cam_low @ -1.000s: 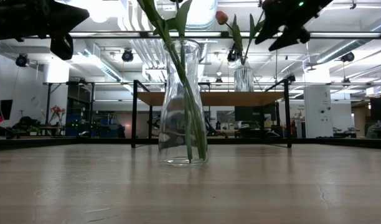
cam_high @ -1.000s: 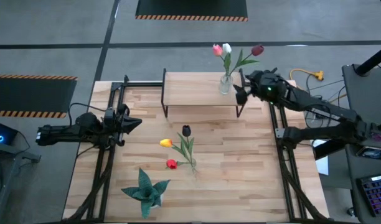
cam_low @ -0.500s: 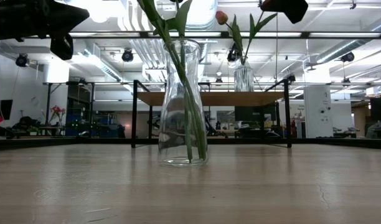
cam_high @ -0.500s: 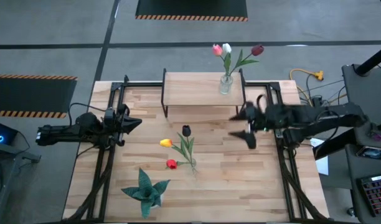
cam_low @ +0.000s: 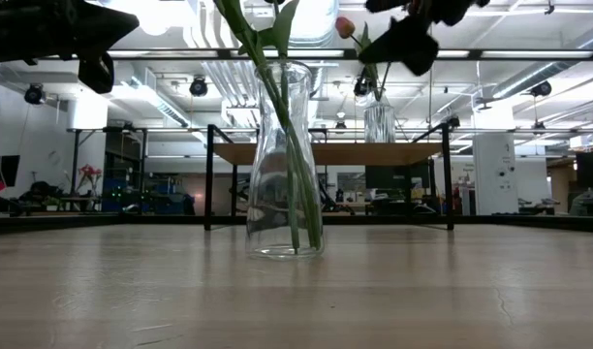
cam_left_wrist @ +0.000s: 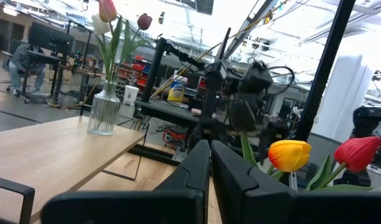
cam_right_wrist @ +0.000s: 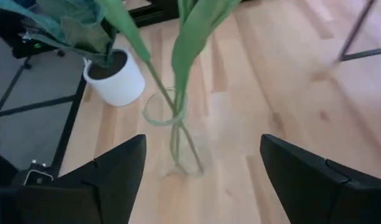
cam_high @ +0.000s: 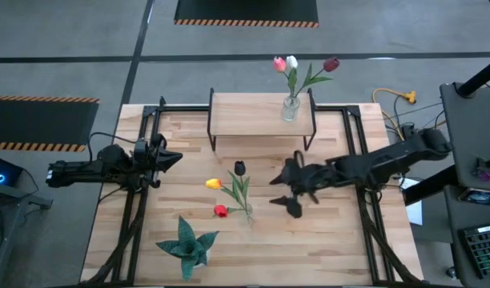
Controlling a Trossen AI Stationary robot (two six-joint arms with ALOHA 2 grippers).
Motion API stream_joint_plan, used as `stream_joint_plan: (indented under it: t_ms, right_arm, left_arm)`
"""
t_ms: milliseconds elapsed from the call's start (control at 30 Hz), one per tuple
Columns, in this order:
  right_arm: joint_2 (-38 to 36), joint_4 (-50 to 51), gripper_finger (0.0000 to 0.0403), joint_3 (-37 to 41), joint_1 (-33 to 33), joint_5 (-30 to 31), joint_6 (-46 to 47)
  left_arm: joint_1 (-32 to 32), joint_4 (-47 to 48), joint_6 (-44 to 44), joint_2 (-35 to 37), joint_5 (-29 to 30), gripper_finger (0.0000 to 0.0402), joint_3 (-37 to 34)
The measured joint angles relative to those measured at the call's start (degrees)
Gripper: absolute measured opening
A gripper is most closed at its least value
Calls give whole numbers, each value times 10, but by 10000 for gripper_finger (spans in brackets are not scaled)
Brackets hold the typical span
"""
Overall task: Pick and place flowers into a vace then onto a shelf
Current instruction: Put the transparent vase with the flowers on the shelf
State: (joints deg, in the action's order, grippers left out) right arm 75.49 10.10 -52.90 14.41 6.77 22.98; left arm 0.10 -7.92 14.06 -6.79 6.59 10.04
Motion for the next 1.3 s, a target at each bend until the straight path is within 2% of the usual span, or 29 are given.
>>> stream_joint_plan:
  t_ms: [200, 300, 467, 600, 800, 1300]
  right_arm:
    - [78, -71, 304, 0, 17, -68, 0]
    - [108, -130, 304, 0, 30, -71, -18]
    - [155, -194, 304, 0, 39, -68, -68]
    - [181, -193, 304, 0, 34, -57, -40]
    - [209, -218, 304, 0, 32, -8, -37]
    - [283, -339, 304, -1, 25, 9, -40]
  left_arm:
    - [0, 0, 0, 0, 0, 0, 0]
    - [0, 0, 0, 0, 0, 0, 0]
    - [0, 0, 0, 0, 0, 0, 0]
    - [0, 0, 0, 0, 0, 0, 0]
    - [0, 0, 0, 0, 0, 0, 0]
    - [0, 0, 0, 0, 0, 0, 0]
